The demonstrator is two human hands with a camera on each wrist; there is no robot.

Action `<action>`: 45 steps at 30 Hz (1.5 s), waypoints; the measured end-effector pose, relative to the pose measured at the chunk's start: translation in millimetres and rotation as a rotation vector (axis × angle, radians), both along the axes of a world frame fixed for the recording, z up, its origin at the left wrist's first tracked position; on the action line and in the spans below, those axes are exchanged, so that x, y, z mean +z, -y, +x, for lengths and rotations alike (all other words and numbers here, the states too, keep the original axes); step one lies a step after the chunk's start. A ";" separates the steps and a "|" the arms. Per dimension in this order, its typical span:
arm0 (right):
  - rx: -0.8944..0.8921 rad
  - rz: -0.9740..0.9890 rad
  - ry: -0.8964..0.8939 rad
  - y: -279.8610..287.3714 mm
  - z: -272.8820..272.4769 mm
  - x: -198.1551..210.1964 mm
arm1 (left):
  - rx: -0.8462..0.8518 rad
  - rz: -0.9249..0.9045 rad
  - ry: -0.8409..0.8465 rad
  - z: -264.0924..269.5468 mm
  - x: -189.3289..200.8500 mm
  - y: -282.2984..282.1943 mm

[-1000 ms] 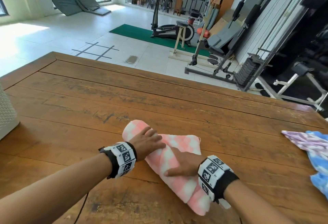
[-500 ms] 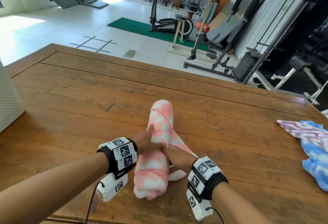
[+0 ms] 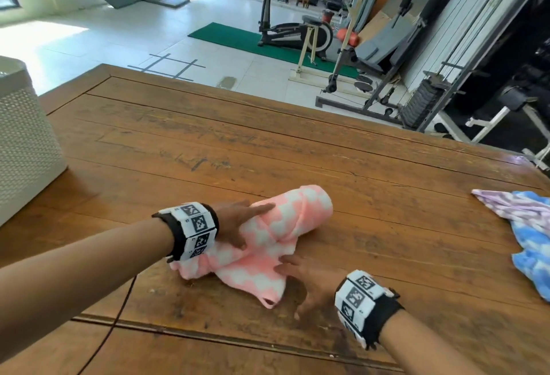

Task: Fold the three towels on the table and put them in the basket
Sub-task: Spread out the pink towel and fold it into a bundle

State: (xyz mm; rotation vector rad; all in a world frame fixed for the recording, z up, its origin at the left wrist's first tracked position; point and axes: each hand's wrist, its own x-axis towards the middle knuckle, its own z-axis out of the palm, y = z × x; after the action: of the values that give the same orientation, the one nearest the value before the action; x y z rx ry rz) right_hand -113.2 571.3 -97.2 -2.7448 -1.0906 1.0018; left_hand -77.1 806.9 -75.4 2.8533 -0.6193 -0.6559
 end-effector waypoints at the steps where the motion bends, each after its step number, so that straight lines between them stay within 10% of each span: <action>1: 0.034 -0.009 0.039 -2.8 -5.7 -5.0 | -0.060 0.056 0.029 -0.9 -0.1 -1.1; 13: 0.162 0.096 0.587 -73.9 -24.9 -43.9 | -0.336 0.262 0.589 -34.1 -23.5 -17.5; 19: -0.245 0.559 0.197 -66.1 -13.3 -34.2 | -0.238 0.124 0.455 -18.7 -25.1 -20.0; 29: -0.577 0.606 -0.117 -65.9 27.0 -9.6 | -0.139 -0.123 0.292 0.3 -23.3 -30.3; 36: -0.537 0.616 -0.069 -66.6 40.9 1.7 | -0.106 -0.124 0.344 5.8 -32.1 -28.7; 45: -0.195 0.423 0.420 -51.0 29.7 -1.0 | -0.029 -0.228 0.266 22.0 -36.8 -32.1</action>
State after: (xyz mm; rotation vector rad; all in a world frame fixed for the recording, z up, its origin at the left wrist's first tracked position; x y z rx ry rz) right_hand -83.5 622.3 -98.2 -2.6811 -0.9100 0.1430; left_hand -55.1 839.1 -112.1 2.7392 -0.7229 -0.1920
